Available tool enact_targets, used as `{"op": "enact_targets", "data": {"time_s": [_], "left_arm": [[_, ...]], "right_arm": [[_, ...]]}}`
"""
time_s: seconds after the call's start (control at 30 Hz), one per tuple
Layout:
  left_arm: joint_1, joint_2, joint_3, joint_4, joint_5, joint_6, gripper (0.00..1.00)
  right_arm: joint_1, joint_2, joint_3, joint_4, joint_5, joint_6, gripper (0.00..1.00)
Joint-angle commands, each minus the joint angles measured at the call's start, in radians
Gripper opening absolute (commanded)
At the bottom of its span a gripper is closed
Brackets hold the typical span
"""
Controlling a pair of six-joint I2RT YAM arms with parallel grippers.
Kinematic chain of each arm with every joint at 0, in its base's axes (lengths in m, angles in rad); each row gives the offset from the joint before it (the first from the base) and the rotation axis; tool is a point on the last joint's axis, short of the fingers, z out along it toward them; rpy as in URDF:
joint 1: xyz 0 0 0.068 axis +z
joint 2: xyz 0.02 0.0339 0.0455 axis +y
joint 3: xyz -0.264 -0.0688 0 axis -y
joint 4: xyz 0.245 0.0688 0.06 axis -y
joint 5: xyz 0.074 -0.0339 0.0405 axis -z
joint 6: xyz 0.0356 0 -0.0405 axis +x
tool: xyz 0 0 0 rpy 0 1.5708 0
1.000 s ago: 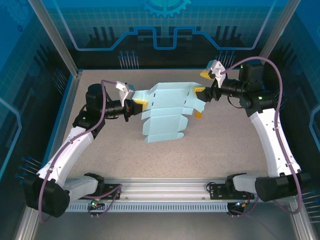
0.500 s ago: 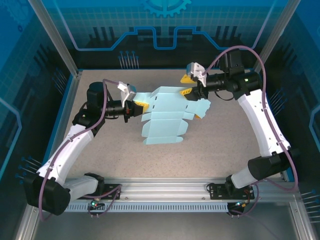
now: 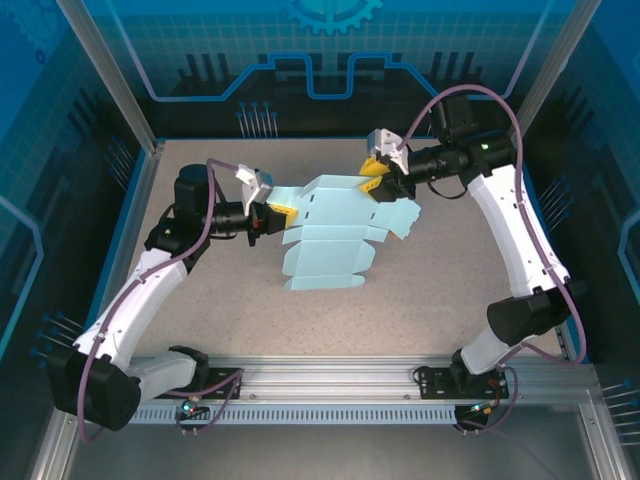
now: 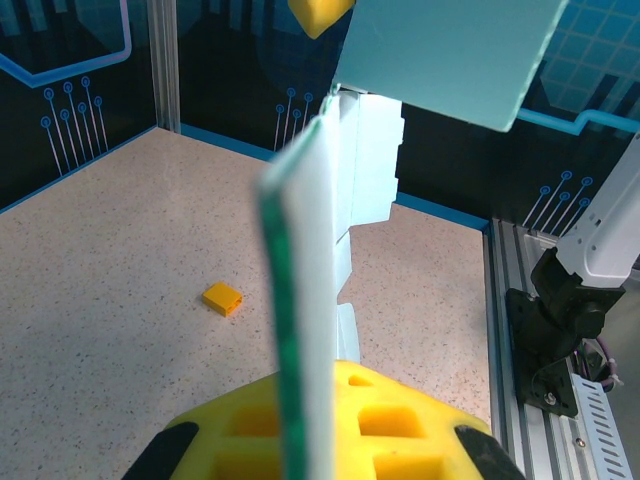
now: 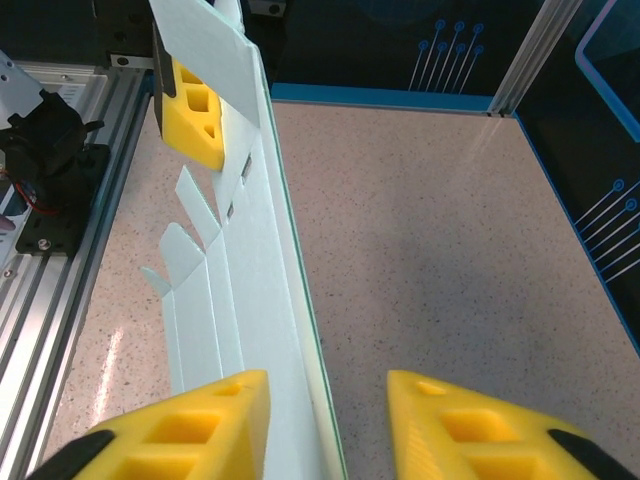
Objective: Fold the paper box
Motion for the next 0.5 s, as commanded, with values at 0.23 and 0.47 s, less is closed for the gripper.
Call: {"op": "enact_targets", "data": {"time_s": [0.23,0.47], "left_arm": [[0.007,-0.012,0.029,-0.002,0.030,0.029,0.00],[0.007,-0.012,0.016,0.055,0.022,-0.031,0.00]], "right_arm": [[0.009,0.038,0.065,-0.081,-0.014,-0.018,0.23],[0.009,0.039,0.063,-0.075,0.014,-0.003,0.09]]}}
